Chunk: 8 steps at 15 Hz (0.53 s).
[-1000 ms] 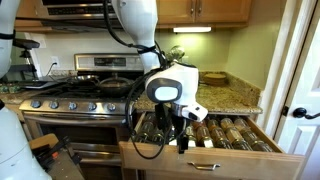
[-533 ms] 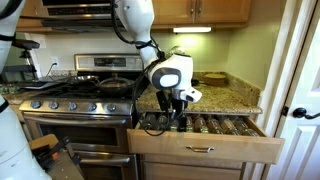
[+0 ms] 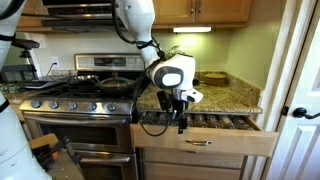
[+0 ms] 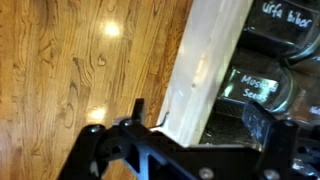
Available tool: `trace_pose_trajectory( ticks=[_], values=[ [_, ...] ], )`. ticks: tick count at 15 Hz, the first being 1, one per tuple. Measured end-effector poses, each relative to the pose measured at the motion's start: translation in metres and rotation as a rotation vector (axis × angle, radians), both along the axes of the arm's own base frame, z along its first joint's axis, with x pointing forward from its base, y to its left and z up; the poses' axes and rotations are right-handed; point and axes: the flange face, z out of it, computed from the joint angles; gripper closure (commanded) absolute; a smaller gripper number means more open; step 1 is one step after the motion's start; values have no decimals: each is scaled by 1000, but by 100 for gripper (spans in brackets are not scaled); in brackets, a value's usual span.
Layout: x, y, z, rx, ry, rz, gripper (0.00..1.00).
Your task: Close the open drawer, open the topmost drawer
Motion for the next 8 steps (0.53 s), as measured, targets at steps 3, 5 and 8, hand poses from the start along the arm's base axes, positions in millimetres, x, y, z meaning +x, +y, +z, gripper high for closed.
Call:
trace_pose_trajectory(
  ticks=[3, 5, 8],
  values=[
    [-25, -13, -8, -3, 38, -31, 47],
    [-40, -17, -11, 3, 59, -48, 61],
    [-59, -20, -17, 24, 78, -63, 80]
  ],
)
